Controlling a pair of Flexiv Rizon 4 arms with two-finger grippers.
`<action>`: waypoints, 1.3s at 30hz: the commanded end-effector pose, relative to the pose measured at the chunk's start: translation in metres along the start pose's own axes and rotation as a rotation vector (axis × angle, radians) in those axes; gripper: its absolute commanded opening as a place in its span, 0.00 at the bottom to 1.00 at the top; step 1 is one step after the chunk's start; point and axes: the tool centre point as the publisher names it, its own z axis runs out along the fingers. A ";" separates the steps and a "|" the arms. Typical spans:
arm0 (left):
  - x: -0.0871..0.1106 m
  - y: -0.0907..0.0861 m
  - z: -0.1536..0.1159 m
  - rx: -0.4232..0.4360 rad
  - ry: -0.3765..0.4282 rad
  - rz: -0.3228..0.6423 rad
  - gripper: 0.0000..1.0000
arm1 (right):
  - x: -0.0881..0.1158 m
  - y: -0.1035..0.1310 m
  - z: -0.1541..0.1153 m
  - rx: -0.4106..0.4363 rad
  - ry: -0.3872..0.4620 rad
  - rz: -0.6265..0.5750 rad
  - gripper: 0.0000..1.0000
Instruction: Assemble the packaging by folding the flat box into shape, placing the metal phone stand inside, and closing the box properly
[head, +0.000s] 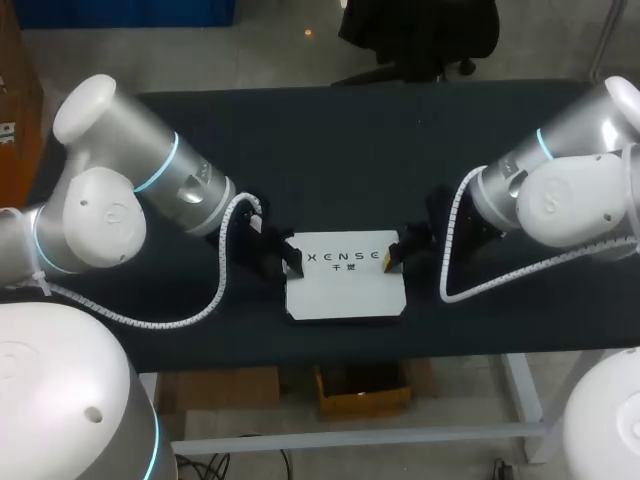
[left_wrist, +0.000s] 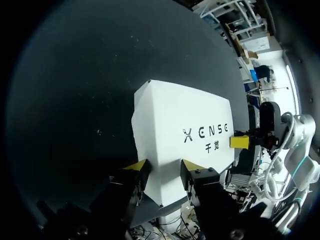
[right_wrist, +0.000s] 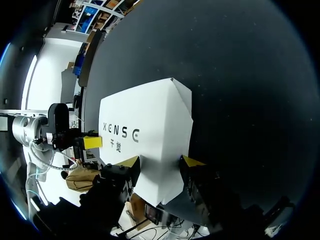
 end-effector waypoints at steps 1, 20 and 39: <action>-0.002 0.002 0.008 0.002 0.038 0.002 0.43 | 0.000 0.001 0.001 0.007 0.020 -0.003 0.50; -0.003 0.000 0.010 -0.022 0.141 -0.017 0.42 | 0.002 0.002 0.004 0.012 0.038 -0.006 0.50; 0.006 0.000 0.016 -0.039 0.118 -0.009 0.47 | 0.005 0.004 0.006 0.023 0.035 -0.008 0.53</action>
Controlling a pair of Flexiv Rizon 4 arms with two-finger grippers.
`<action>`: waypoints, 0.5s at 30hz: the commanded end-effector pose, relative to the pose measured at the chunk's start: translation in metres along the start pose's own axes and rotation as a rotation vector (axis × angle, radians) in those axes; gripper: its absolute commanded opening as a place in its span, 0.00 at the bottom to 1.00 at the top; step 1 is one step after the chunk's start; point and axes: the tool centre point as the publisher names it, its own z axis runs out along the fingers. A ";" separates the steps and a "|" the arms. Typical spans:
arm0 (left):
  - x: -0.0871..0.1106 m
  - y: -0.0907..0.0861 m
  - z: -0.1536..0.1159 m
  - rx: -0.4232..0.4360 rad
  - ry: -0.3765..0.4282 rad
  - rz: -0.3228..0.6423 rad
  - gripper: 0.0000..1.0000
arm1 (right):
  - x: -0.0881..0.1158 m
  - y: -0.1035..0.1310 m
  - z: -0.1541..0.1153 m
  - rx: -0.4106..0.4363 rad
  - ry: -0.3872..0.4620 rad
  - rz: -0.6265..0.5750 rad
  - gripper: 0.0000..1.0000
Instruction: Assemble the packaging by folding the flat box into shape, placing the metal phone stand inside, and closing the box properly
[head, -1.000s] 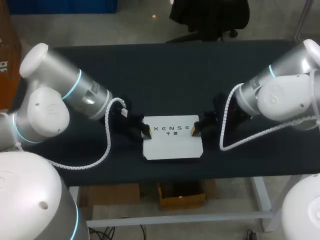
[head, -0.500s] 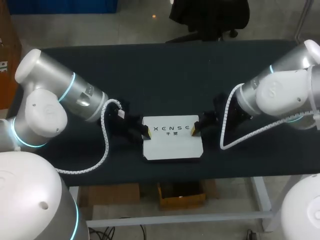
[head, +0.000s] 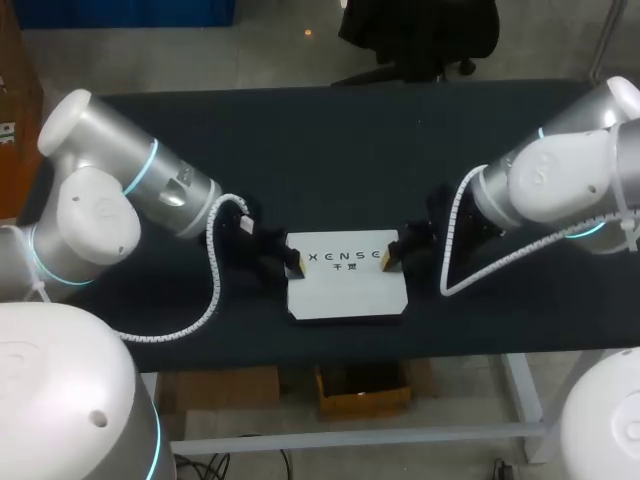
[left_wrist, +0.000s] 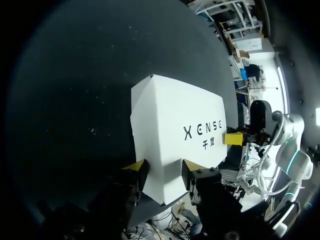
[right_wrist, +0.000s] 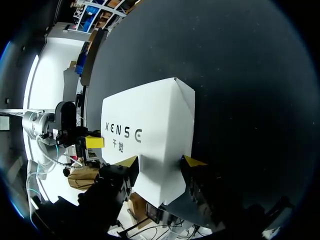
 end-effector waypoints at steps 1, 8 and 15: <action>0.005 -0.001 0.013 0.007 -0.006 0.001 0.47 | 0.002 0.002 0.006 0.010 0.010 -0.003 0.53; 0.007 -0.002 0.013 -0.012 -0.007 -0.002 0.45 | 0.005 0.002 0.006 0.016 0.008 -0.005 0.52; 0.013 -0.001 0.010 -0.027 -0.042 -0.016 0.45 | 0.009 0.002 0.004 0.033 -0.012 0.007 0.49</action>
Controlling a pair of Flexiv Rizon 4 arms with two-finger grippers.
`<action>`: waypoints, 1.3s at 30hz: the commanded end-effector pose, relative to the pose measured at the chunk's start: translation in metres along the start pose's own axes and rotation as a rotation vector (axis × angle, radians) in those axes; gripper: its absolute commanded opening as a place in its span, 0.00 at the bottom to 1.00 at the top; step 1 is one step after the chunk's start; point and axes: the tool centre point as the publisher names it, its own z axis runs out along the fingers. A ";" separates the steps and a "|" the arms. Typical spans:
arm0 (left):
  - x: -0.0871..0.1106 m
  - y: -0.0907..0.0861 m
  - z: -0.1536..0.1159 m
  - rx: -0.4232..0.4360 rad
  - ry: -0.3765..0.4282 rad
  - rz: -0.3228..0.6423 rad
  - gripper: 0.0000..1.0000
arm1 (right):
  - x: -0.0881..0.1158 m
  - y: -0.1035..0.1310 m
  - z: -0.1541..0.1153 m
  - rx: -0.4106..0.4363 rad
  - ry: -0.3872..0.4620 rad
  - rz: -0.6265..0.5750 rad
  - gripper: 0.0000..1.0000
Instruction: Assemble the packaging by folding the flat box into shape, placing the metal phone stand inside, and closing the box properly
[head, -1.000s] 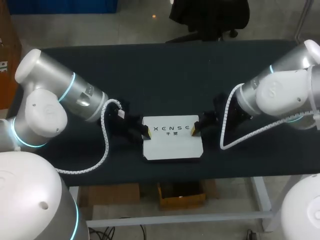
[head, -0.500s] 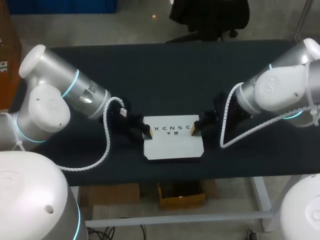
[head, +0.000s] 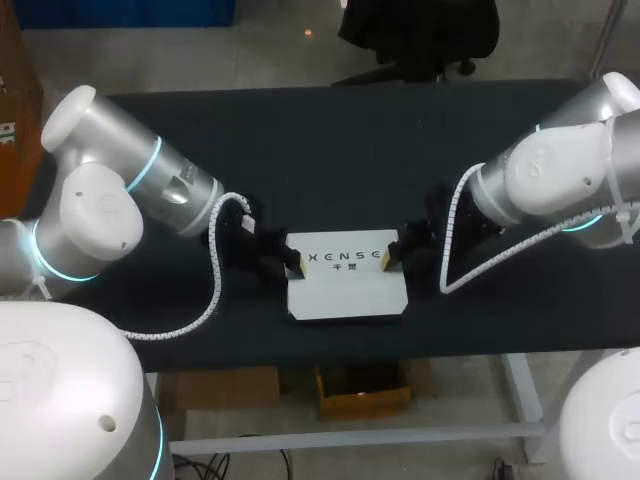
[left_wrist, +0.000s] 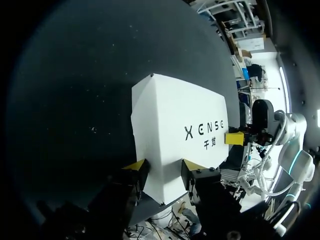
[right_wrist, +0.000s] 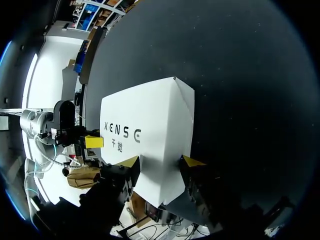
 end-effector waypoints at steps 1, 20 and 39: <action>0.014 -0.003 0.009 -0.012 -0.029 -0.005 0.46 | 0.008 0.002 0.004 0.016 -0.005 0.004 0.49; 0.022 -0.005 0.004 -0.041 -0.082 -0.039 0.45 | 0.011 0.005 -0.003 0.061 -0.038 0.038 0.50; 0.017 -0.005 0.003 -0.048 -0.090 -0.056 0.46 | 0.008 0.006 -0.004 0.073 -0.040 0.054 0.52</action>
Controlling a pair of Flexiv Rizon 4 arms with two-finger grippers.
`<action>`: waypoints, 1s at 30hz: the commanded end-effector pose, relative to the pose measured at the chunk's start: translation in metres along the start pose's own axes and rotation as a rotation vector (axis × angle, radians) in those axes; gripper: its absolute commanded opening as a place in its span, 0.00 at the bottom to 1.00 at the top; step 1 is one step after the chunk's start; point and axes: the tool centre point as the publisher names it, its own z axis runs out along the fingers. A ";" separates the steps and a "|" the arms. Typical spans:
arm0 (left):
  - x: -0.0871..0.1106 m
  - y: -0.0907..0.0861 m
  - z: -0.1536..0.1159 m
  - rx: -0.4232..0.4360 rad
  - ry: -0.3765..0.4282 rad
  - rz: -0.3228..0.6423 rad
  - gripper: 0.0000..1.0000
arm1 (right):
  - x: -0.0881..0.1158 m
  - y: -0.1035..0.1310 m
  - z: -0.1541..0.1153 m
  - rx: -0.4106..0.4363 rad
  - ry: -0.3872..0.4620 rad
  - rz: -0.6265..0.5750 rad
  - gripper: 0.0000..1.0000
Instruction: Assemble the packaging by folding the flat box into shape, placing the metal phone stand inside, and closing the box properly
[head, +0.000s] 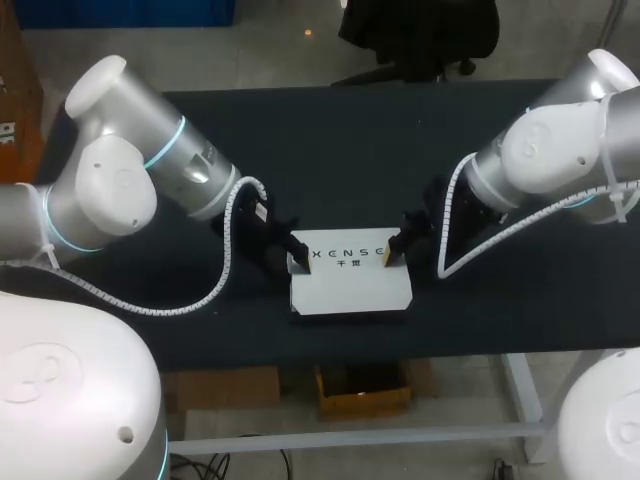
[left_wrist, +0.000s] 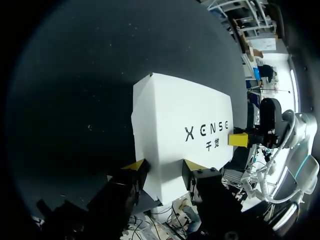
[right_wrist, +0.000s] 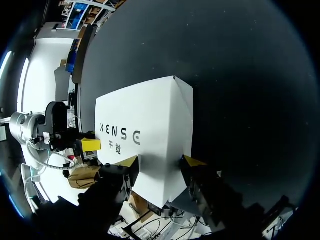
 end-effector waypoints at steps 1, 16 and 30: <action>0.006 -0.002 0.004 -0.003 -0.006 -0.001 0.45 | 0.007 0.002 0.002 0.010 0.004 0.000 0.52; 0.007 0.002 -0.003 -0.004 -0.017 -0.006 0.47 | 0.010 0.001 -0.003 0.019 -0.003 0.005 0.53; 0.011 0.000 -0.007 -0.028 -0.046 -0.019 0.47 | 0.009 0.005 -0.007 0.061 -0.015 0.035 0.50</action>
